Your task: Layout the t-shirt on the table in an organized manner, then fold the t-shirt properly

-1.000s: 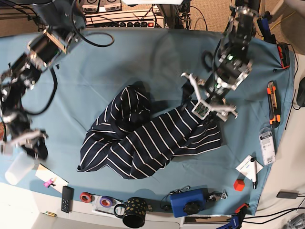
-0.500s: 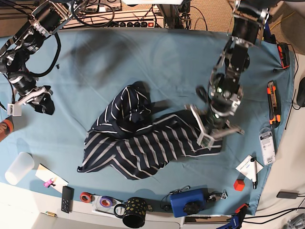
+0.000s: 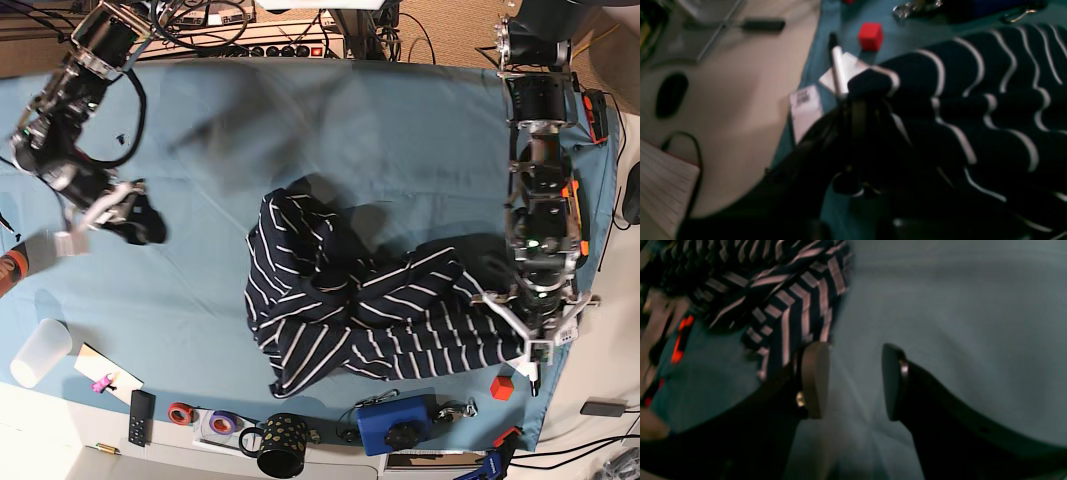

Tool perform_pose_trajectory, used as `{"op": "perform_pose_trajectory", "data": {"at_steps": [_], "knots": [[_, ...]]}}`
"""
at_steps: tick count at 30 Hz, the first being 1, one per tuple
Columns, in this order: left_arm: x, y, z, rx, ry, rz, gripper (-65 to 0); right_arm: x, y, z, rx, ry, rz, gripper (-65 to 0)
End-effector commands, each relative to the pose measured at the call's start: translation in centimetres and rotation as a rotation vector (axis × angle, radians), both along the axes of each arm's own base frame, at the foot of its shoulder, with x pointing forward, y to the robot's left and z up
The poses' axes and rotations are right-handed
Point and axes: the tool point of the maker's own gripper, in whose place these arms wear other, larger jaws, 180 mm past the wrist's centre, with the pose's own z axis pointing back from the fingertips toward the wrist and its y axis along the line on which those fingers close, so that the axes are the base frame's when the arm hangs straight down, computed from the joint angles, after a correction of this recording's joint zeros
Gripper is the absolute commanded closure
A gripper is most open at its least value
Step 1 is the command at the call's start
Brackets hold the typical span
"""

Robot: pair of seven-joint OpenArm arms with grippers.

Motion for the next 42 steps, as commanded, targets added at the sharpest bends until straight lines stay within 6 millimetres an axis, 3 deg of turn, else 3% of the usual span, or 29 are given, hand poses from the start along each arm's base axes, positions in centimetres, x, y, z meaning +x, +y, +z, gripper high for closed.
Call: {"op": "perform_pose_trajectory", "data": {"at_steps": [1, 4, 6, 12, 18, 26, 33, 35, 40, 42], "knots": [[0.7, 0.5, 2.1, 0.019, -0.055, -0.011, -8.4, 1.0, 0.6, 1.8, 0.007, -0.074, 0.023, -26.3], [0.5, 0.5, 1.7, 0.005, -0.018, -0.035, -32.2, 2.1, 3.3, 2.3, 0.023, -0.127, 0.076, -26.3], [0.3, 0.6, 1.3, 0.003, 0.009, -0.030, -37.6, 3.2, 4.3, 2.2, -0.036, -0.146, 0.090, -26.3], [-0.6, -0.1, 1.7, -0.036, 0.057, -0.035, -37.6, 7.0, 8.6, 3.6, -0.205, -0.268, 0.175, -26.3], [-1.1, -1.4, 2.7, -0.080, 0.057, -0.073, -37.6, 11.6, 12.4, 5.3, -0.322, -0.339, 0.136, -26.2], [-1.8, -1.8, 1.5, -0.068, 0.095, -0.103, -37.6, 17.8, 16.1, 3.3, -0.284, -0.233, 0.127, -26.2], [-2.1, -1.8, 1.0, -0.068, 0.104, -0.103, -37.6, 18.6, 16.6, 0.4, -0.291, -0.112, 0.133, -25.7], [-2.1, -1.8, 1.0, -0.068, 0.103, -0.104, -37.6, 18.4, 17.1, -0.2, -0.282, -0.093, 0.141, -21.0], [-2.1, -1.8, 1.0, -0.069, 0.105, -0.103, -37.6, 18.2, 17.9, -0.4, -0.270, -0.073, 0.135, -1.3], [-2.1, -1.8, 1.0, -0.069, 0.105, -0.103, -37.6, 18.4, 18.4, 0.0, -0.260, -0.079, 0.135, 0.0]]}}
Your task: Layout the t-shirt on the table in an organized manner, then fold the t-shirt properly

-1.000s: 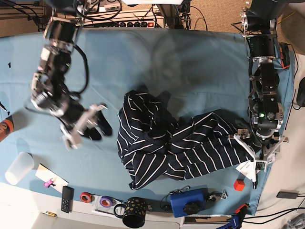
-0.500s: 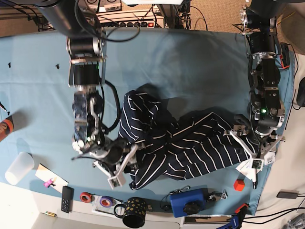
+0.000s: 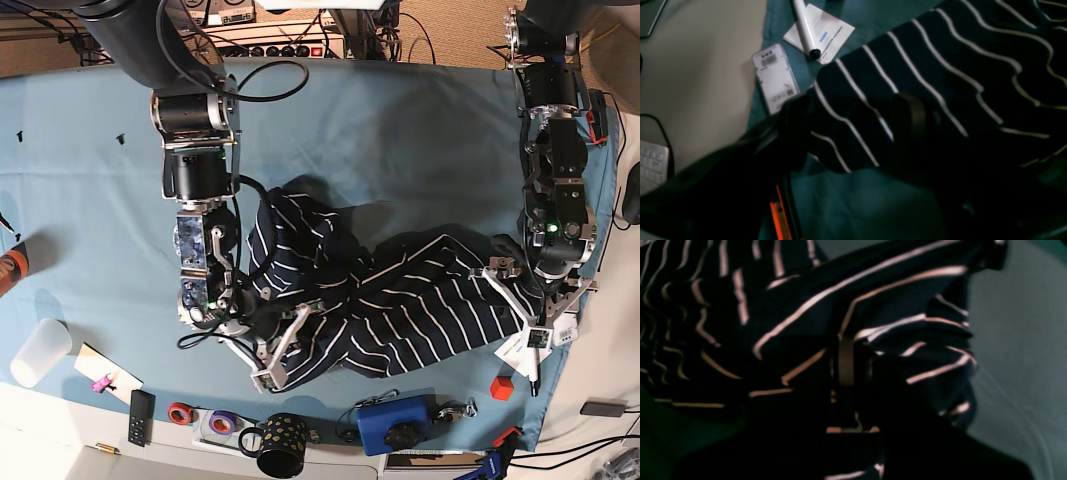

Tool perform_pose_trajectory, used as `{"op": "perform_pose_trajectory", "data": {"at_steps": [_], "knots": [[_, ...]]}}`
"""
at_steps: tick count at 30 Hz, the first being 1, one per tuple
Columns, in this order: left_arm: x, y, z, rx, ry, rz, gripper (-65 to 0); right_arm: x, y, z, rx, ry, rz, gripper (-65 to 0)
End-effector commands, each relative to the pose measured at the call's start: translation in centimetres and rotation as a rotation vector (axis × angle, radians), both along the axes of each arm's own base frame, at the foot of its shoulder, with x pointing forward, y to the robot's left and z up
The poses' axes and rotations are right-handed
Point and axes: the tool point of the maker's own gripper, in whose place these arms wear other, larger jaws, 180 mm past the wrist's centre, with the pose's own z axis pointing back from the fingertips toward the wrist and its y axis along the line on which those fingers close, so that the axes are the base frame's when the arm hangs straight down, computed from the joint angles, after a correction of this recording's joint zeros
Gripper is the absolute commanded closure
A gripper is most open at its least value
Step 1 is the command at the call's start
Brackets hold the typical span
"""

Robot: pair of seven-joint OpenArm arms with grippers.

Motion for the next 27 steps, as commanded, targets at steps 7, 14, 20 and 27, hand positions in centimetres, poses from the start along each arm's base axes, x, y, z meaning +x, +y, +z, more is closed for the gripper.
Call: {"op": "perform_pose_trajectory", "data": {"at_steps": [7, 14, 20, 27], "knots": [[0.9, 0.3, 2.0, 0.012, -0.064, -0.001, -37.6, 1.2, 3.8, 11.7, 0.200, -0.226, 0.090, 0.0], [0.9, 0.4, 2.0, 0.013, -0.063, -0.001, -37.6, -1.1, 3.6, 17.5, 0.140, -0.348, 0.138, 0.0], [0.2, 0.4, 1.0, 0.013, -0.022, 0.004, -37.6, -4.4, 6.4, 16.6, 0.247, -0.260, 0.323, 0.0], [-1.4, 0.7, 0.2, 0.031, 0.006, 0.002, -37.6, -10.6, 8.4, 13.5, 0.374, -0.177, 0.500, 0.0]]}}
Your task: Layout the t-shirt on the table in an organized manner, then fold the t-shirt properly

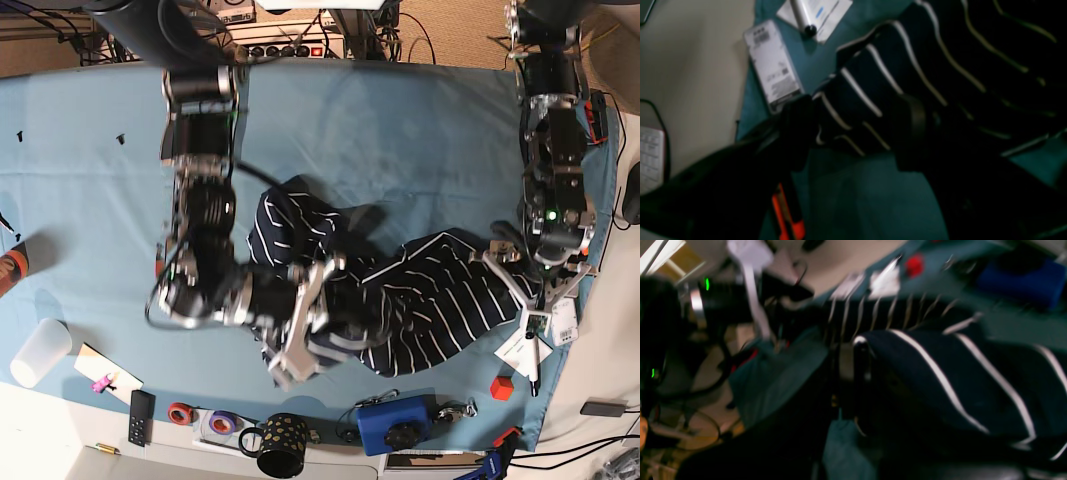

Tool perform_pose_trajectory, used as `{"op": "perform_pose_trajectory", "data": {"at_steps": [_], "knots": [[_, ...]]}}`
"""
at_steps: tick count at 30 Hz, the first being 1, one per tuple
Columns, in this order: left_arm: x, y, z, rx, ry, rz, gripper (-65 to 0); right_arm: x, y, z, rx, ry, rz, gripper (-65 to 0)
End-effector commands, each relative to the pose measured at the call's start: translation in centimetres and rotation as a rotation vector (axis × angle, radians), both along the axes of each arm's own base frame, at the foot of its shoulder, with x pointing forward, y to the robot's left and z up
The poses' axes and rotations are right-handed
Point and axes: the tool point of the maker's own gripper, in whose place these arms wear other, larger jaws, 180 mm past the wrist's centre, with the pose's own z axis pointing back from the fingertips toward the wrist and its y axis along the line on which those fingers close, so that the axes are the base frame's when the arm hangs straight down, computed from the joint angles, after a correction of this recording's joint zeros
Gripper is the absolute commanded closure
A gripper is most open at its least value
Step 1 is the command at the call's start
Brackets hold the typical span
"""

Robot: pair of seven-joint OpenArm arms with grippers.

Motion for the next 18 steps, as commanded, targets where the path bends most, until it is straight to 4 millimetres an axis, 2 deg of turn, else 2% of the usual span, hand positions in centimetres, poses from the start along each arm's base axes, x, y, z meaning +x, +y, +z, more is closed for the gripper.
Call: {"op": "perform_pose_trajectory", "data": {"at_steps": [1, 5, 10, 14, 18], "knots": [[0.4, 0.4, 1.9, 0.019, -0.055, 0.001, -37.6, -0.3, 0.2, 2.2, 0.051, -0.065, 0.012, 0.0], [-1.3, 0.2, 1.9, 0.038, -0.059, -0.017, -37.5, -3.6, -1.0, -0.3, 0.010, -0.041, 0.000, 0.0], [-3.2, -0.2, 1.0, 0.043, -0.038, -0.031, -37.5, -8.6, -3.8, -3.1, -0.072, -0.017, -0.024, 0.0], [-4.2, -0.3, 0.2, 0.043, -0.014, -0.036, -37.6, -11.1, -7.1, -2.5, -0.093, -0.060, -0.124, 0.0], [-5.2, -1.1, -1.0, 0.007, 0.025, -0.062, -37.6, -11.8, -11.9, -0.4, -0.104, -0.137, -0.312, 0.0]]}}
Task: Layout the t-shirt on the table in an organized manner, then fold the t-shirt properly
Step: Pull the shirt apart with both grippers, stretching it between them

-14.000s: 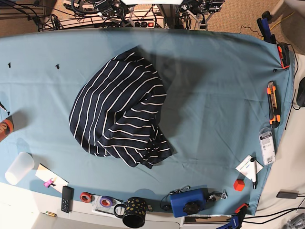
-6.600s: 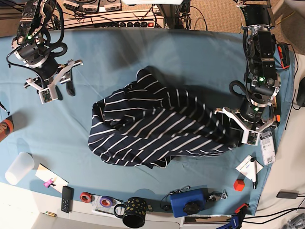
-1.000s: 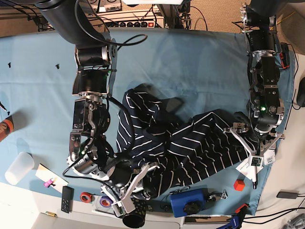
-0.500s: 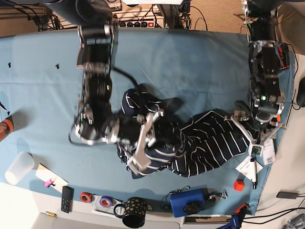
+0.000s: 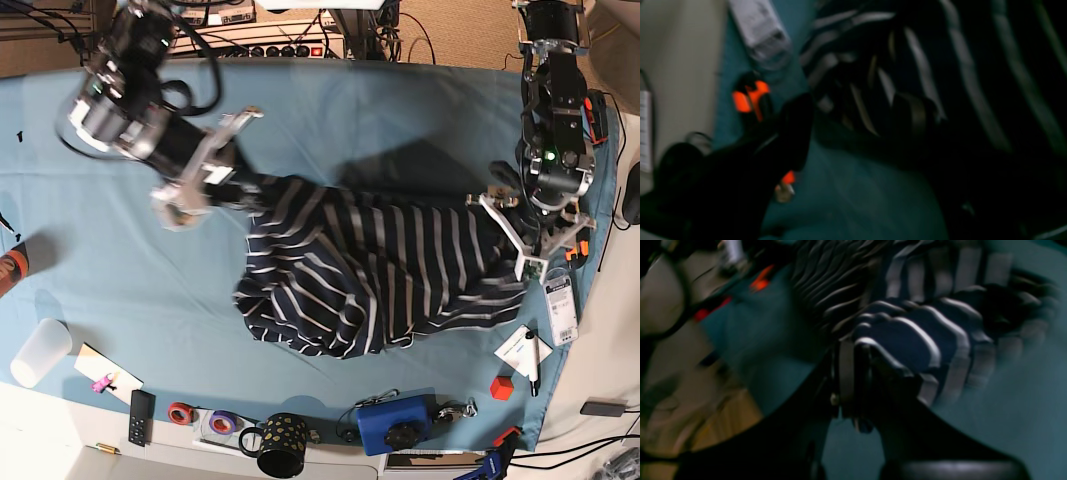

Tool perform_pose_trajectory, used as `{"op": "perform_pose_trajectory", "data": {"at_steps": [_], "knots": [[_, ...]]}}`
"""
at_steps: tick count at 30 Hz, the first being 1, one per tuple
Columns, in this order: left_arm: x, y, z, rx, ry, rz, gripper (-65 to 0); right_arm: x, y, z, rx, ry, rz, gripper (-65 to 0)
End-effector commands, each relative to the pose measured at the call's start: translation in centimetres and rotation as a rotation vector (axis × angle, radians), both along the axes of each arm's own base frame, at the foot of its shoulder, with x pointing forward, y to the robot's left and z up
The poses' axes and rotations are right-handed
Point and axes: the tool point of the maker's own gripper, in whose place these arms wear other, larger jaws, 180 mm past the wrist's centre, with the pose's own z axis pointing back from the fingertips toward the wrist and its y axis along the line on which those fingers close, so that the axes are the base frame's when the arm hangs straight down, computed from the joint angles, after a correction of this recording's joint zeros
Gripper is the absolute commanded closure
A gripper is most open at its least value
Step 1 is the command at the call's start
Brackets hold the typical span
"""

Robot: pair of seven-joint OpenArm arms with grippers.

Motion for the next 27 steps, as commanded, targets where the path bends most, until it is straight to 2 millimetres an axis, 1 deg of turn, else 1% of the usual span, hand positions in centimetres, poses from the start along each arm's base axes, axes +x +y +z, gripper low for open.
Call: {"op": "perform_pose_trajectory", "data": {"at_steps": [1, 4, 7, 13, 16, 18, 20, 23, 25, 27], "knots": [[0.4, -0.3, 1.0, -0.001, -0.036, -0.030, -37.5, 0.2, -0.6, 2.1, 0.027, -0.081, -0.024, 0.0], [-0.7, -1.2, -0.1, -0.028, 0.012, -0.073, -37.5, 0.2, -4.2, 3.0, -0.014, -0.115, -0.148, 0.0], [-1.8, -1.4, -0.9, -0.036, 0.039, -0.080, -37.6, 0.4, -7.5, 3.3, -0.043, -0.128, -0.257, 0.0], [-3.9, -1.8, -1.9, -0.033, 0.081, -0.100, -37.5, -0.2, -12.4, 3.9, -0.097, -0.139, -0.418, 0.0], [-5.1, -2.2, -2.4, -0.027, 0.103, -0.133, -37.5, -0.6, -14.1, 4.2, -0.111, -0.145, -0.477, 0.0], [-5.5, -2.8, -2.4, -0.024, 0.095, -0.175, -37.6, -0.8, -15.2, 4.3, -0.109, -0.141, -0.526, 0.0], [-5.3, -3.9, -2.0, -0.030, 0.060, -0.251, -37.6, -1.0, -16.1, 4.4, -0.115, -0.137, -0.565, 0.0], [-4.5, -5.8, -0.7, -0.076, -0.027, -0.349, -37.5, -1.4, -17.6, 4.1, -0.154, -0.121, -0.624, 0.0], [-4.1, -6.3, -0.1, -0.096, -0.058, -0.369, -37.5, -1.5, -18.5, 4.0, -0.169, -0.109, -0.660, 0.0], [-3.6, -6.2, 0.0, -0.094, -0.063, -0.366, -37.5, -1.6, -18.7, 4.0, -0.182, -0.106, -0.665, 0.0]]}}
